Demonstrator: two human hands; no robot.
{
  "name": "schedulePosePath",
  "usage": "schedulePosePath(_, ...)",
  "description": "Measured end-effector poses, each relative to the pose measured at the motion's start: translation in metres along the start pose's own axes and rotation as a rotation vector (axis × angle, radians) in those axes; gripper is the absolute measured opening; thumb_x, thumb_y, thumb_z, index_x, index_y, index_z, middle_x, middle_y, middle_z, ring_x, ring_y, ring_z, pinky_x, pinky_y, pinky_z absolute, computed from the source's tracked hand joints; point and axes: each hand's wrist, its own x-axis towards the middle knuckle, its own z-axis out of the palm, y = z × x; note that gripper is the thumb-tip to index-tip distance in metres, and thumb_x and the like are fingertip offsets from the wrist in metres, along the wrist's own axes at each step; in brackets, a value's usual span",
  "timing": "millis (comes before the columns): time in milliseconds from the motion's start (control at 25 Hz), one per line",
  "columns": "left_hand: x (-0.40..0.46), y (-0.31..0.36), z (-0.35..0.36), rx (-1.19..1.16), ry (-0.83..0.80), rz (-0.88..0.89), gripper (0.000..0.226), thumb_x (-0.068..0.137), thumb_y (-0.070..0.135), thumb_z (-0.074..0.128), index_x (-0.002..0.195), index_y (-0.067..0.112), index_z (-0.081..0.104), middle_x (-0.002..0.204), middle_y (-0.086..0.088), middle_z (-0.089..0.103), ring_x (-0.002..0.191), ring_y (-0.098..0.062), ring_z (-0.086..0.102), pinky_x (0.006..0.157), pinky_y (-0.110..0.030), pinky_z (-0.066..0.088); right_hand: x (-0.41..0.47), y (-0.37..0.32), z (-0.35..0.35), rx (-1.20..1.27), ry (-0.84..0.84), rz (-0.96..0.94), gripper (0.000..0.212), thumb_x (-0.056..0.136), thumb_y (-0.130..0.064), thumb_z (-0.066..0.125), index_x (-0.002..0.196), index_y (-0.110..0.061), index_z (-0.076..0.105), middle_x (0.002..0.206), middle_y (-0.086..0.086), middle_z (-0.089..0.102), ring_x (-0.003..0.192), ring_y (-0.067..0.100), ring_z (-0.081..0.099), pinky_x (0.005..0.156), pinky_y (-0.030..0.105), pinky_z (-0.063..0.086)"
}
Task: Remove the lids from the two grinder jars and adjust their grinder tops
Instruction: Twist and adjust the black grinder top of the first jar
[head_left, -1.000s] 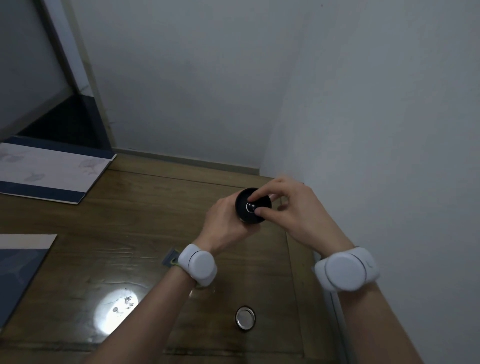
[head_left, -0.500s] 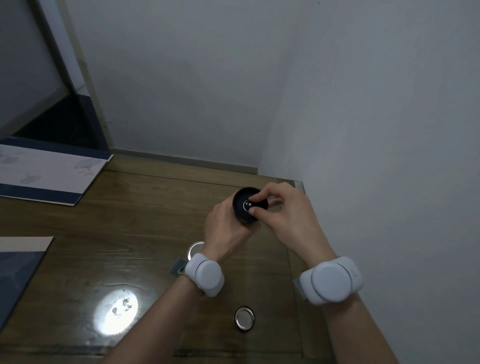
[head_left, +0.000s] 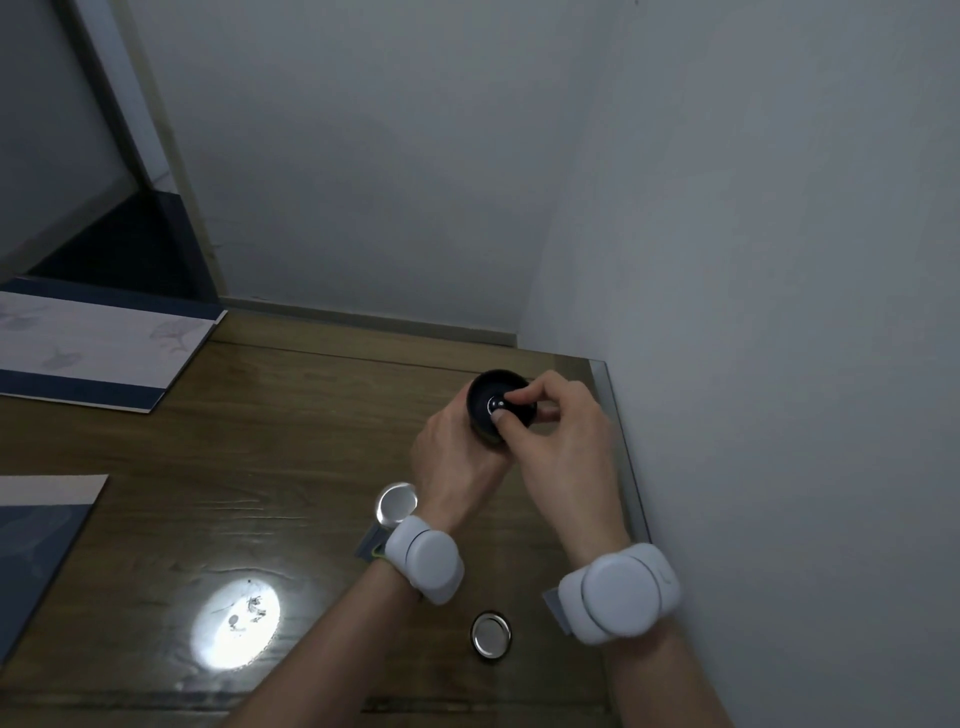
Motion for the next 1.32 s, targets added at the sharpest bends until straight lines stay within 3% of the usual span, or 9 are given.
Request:
schedulePosePath(240, -0.003, 0.003, 0.002, -0.022, 0.047, 0.022, 0.055, 0.072, 0.053, 0.054, 0.117, 0.024, 0.07, 0.101, -0.004, 0.079, 0.1, -0.034, 0.071, 0.07, -0.032, 0.038, -0.009, -0.004, 0.005, 0.038, 0.09, 0.032, 0.016, 0.086, -0.021, 0.077, 0.091, -0.023, 0.062, 0.109, -0.004, 0.063, 0.1, 0.01, 0.062, 0.066, 0.003, 0.038)
schedulePosePath(400, -0.006, 0.006, 0.001, -0.035, 0.058, 0.041, 0.077, 0.063, 0.066, 0.035, 0.118, 0.025, 0.07, 0.102, -0.004, 0.079, 0.099, -0.034, 0.07, 0.07, -0.032, 0.036, -0.013, -0.006, 0.008, 0.054, 0.118, 0.063, 0.014, 0.087, -0.022, 0.076, 0.093, -0.021, 0.063, 0.11, -0.002, 0.063, 0.097, 0.009, 0.061, 0.071, -0.007, 0.034)
schedulePosePath(560, -0.006, 0.001, -0.002, 0.007, 0.036, 0.029, 0.049, 0.076, 0.05, 0.056, 0.116, 0.027, 0.07, 0.098, -0.001, 0.078, 0.096, -0.032, 0.071, 0.07, -0.034, 0.042, -0.015, -0.006, 0.004, -0.055, 0.069, 0.016, 0.015, 0.088, -0.027, 0.076, 0.093, -0.024, 0.062, 0.109, -0.006, 0.061, 0.097, 0.008, 0.061, 0.063, 0.003, 0.04)
schedulePosePath(640, -0.005, -0.004, -0.005, 0.054, 0.011, 0.06, 0.038, 0.079, 0.043, 0.064, 0.114, 0.029, 0.07, 0.095, 0.001, 0.078, 0.092, -0.031, 0.072, 0.068, -0.033, 0.044, -0.01, -0.004, -0.005, -0.16, 0.012, -0.04, 0.015, 0.086, -0.032, 0.077, 0.091, -0.028, 0.063, 0.106, -0.009, 0.059, 0.095, 0.008, 0.063, 0.061, 0.009, 0.034)
schedulePosePath(840, -0.001, -0.006, -0.005, 0.068, 0.001, 0.073, 0.046, 0.072, 0.049, 0.056, 0.114, 0.035, 0.068, 0.096, 0.004, 0.078, 0.093, -0.029, 0.072, 0.068, -0.032, 0.043, 0.006, -0.006, -0.018, -0.359, -0.059, -0.199, 0.016, 0.083, -0.041, 0.077, 0.089, -0.034, 0.064, 0.105, -0.012, 0.058, 0.099, 0.01, 0.061, 0.063, 0.015, 0.034)
schedulePosePath(1040, 0.0, -0.006, -0.007, 0.091, 0.022, 0.102, 0.047, 0.073, 0.048, 0.054, 0.115, 0.033, 0.069, 0.096, 0.002, 0.078, 0.092, -0.03, 0.072, 0.068, -0.032, 0.043, 0.001, -0.002, -0.014, -0.348, 0.008, -0.239, 0.017, 0.083, -0.041, 0.078, 0.092, -0.031, 0.067, 0.107, -0.01, 0.057, 0.101, 0.012, 0.061, 0.07, 0.022, 0.044)
schedulePosePath(1200, -0.003, -0.006, -0.009, 0.086, 0.034, 0.105, 0.047, 0.073, 0.048, 0.053, 0.113, 0.03, 0.07, 0.093, 0.002, 0.078, 0.088, -0.03, 0.072, 0.066, -0.03, 0.038, -0.003, 0.002, -0.004, -0.295, 0.047, -0.216, 0.017, 0.083, -0.037, 0.079, 0.094, -0.03, 0.068, 0.107, -0.009, 0.057, 0.103, 0.013, 0.06, 0.072, 0.019, 0.042)
schedulePosePath(1320, -0.005, -0.008, -0.008, 0.068, 0.043, 0.108, 0.044, 0.075, 0.049, 0.052, 0.11, 0.029, 0.071, 0.089, 0.004, 0.077, 0.085, -0.027, 0.071, 0.064, -0.03, 0.037, -0.009, 0.002, 0.0, -0.24, 0.101, -0.162, 0.015, 0.084, -0.035, 0.079, 0.094, -0.029, 0.07, 0.104, -0.009, 0.056, 0.101, 0.011, 0.056, 0.071, 0.01, 0.035)
